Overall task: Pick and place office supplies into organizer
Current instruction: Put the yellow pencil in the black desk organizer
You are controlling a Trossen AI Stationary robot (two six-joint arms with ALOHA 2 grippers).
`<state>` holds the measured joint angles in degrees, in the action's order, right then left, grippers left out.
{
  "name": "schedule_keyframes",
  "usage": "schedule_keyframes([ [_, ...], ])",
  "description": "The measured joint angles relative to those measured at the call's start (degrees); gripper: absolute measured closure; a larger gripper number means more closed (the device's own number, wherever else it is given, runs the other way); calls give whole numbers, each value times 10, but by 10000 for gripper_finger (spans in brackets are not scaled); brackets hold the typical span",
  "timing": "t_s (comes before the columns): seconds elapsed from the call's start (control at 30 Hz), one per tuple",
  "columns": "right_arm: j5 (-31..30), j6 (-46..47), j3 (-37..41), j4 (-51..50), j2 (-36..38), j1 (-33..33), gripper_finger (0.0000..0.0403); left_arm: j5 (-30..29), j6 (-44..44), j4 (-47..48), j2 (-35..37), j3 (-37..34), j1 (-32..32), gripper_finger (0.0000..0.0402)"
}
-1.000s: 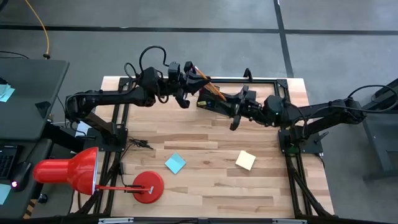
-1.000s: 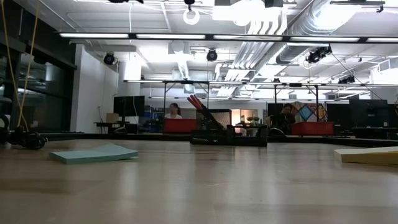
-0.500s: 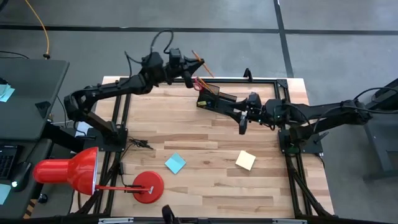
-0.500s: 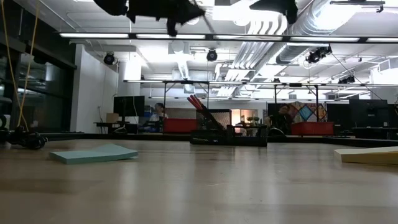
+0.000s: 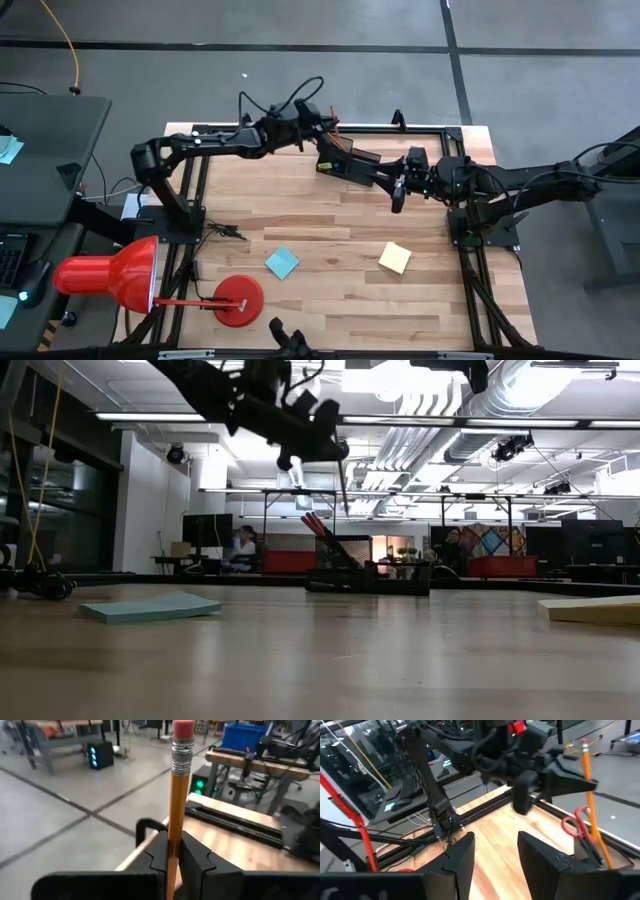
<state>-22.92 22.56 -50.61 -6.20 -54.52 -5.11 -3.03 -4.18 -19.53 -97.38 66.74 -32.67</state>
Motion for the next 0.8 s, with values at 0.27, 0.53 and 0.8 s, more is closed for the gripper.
schedule_keyframes([
  [0.27, 16, 38, 0, 0, 0, -3, 263, -5, 5, -50, -65, 0, 0, 385],
  [0.53, 24, 61, 0, 0, 0, -3, 263, -5, -17, -85, -125, 0, 0, 379],
  [0.8, 15, 55, 0, -6, 0, -3, 263, -4, -33, -93, -139, 0, 0, 345],
])
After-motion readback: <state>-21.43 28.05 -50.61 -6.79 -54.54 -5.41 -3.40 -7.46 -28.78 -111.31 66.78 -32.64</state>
